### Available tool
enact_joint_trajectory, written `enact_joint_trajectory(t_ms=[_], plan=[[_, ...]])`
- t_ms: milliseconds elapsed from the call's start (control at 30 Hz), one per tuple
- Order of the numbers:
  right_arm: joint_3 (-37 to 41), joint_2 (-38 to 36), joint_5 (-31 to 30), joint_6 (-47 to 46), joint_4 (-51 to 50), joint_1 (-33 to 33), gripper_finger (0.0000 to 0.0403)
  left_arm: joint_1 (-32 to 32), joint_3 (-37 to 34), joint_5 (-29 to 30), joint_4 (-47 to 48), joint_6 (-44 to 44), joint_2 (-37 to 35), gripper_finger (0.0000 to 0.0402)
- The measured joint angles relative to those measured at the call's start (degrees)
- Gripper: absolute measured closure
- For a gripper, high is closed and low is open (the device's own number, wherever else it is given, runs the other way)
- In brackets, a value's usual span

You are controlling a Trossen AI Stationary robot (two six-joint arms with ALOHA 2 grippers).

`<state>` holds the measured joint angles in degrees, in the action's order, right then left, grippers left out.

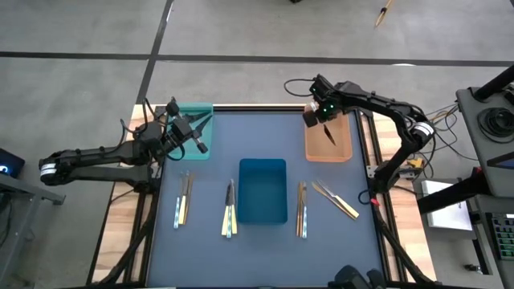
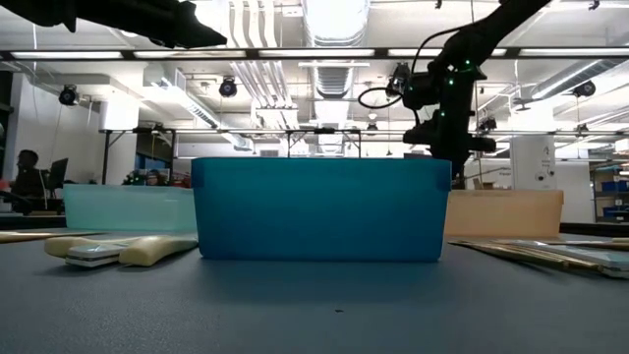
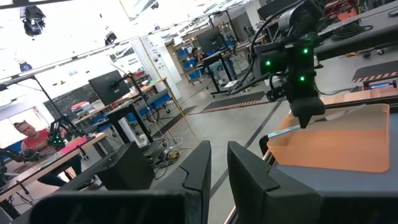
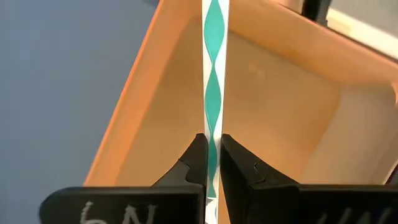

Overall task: Sort silverware by color (type)
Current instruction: Put the top right blue and white knife into the orange bin

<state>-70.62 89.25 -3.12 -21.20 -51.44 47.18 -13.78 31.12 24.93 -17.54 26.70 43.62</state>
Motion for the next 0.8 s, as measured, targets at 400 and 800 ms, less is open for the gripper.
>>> enact_joint_trajectory(t_ms=[400,800], plan=[[2.7,0.3,-2.4,2.3,-0.3,-0.5,0.0390,0.0,0.0,0.0,0.0,0.0,0.0,0.0365],[3.2,0.3,-4.4,11.7,-0.9,-0.4,0.0390,0.0,0.0,0.0,0.0,0.0,0.0,0.0365]])
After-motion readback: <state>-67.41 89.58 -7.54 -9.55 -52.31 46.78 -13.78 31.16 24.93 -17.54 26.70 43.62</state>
